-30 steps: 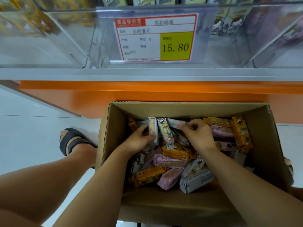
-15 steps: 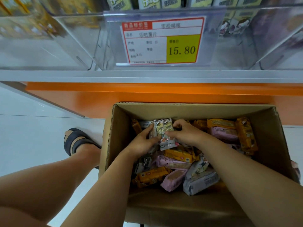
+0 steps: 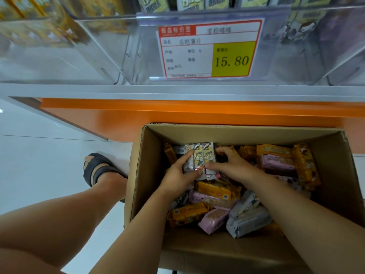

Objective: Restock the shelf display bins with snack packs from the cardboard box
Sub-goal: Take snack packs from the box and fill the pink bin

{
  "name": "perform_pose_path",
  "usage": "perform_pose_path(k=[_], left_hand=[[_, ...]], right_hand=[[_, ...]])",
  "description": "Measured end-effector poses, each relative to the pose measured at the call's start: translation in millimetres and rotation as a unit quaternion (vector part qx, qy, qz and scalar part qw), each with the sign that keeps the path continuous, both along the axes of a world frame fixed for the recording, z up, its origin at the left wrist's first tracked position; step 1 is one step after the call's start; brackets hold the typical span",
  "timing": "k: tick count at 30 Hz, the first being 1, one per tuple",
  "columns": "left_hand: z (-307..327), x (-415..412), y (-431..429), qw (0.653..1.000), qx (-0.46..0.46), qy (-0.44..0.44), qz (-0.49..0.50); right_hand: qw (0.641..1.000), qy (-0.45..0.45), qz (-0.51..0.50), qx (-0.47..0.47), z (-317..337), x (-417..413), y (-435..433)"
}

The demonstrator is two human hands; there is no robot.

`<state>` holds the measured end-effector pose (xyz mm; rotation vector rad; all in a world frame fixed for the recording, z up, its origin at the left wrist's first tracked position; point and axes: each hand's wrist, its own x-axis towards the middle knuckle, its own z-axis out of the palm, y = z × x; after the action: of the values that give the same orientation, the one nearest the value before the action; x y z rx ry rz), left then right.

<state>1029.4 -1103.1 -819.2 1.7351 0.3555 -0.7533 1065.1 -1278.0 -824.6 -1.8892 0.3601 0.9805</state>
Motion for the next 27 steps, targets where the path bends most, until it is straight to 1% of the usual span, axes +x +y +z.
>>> perform_pose_path(k=[7,10,13,17,22,27], left_hand=[[6.2,0.1,-2.2,0.999,-0.025,0.003,0.036],[10.6,0.0,-2.3,0.998,-0.033,-0.006,0.052],[17.7,-1.4,-1.9,0.996,-0.047,-0.004,0.07],[34.5,-5.2,-3.9,0.993,-0.083,-0.001,0.08],[70.2,-15.2,-11.0,0.981,-0.141,0.019,0.134],[111.4,-33.5,-17.8,0.969,-0.199,0.008,0.145]], right_hand=[[0.994,0.038,-0.079,0.068,1.0,-1.3,-1.6],[0.992,0.032,-0.104,0.07,6.4,-4.9,0.9],[0.988,0.026,-0.123,0.092,15.0,-11.7,3.0],[0.983,0.011,-0.146,0.109,36.6,-20.7,3.3],[0.977,-0.012,-0.174,0.12,79.8,-32.6,-0.1],[0.975,-0.055,-0.169,0.136,128.8,-54.0,-5.4]])
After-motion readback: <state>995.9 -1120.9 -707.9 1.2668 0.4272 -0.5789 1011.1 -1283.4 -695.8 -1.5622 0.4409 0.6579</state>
